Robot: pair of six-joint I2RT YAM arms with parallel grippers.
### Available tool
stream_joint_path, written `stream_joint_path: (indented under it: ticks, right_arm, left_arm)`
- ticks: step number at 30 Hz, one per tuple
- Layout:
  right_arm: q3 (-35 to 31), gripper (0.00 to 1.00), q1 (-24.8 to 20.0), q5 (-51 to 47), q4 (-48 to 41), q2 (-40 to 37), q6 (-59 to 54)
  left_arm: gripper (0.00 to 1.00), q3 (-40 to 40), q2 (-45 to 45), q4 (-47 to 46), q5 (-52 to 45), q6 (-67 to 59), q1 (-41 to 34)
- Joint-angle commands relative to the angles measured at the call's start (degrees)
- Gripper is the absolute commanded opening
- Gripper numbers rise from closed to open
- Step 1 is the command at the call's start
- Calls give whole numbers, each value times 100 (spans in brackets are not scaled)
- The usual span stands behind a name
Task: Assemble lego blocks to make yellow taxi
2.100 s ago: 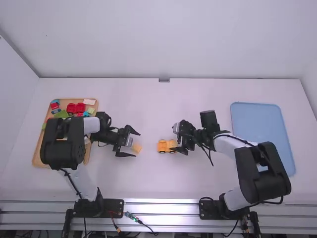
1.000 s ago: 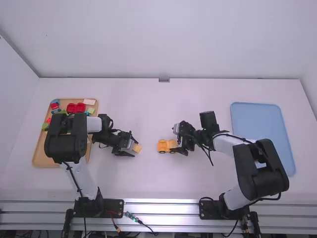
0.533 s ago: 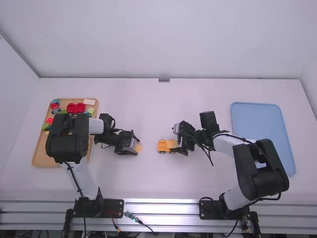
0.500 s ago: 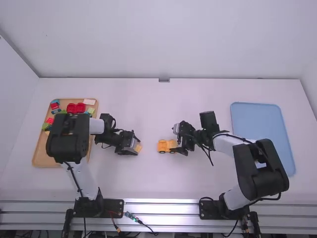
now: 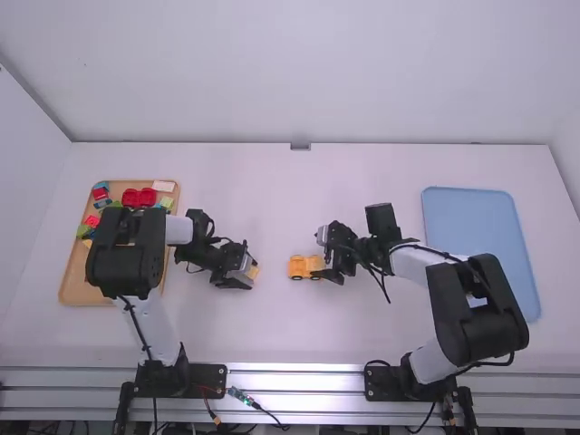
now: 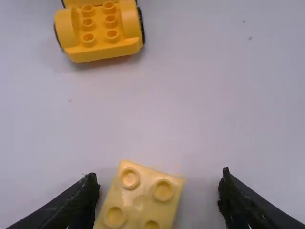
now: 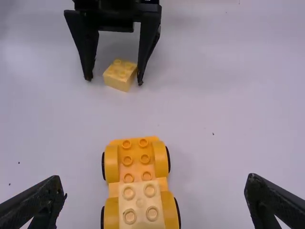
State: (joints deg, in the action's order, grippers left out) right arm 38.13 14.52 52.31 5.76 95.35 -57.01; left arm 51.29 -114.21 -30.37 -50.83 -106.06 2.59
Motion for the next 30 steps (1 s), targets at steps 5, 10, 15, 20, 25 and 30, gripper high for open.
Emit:
stream_joint_path:
  ticks: [5,10,15,20,25,30]
  right_arm:
    - [-61,99,0,85,-17,22,15]
    - [-61,99,0,85,-17,22,17]
    - [-61,99,22,81,-17,22,17]
    - [-61,99,7,81,-17,22,17]
    - [-61,99,0,81,-17,22,17]
    - [-61,99,-72,87,-20,22,31]
  left_arm:
    - [66,343,-57,-254,57,20,57]
    - [65,173,-57,-42,94,4,42]
    - [54,79,-57,81,94,22,42]
    - [34,94,-57,66,76,26,39]
    - [20,81,-57,92,11,17,39]
    - [24,83,-57,247,-426,326,39]
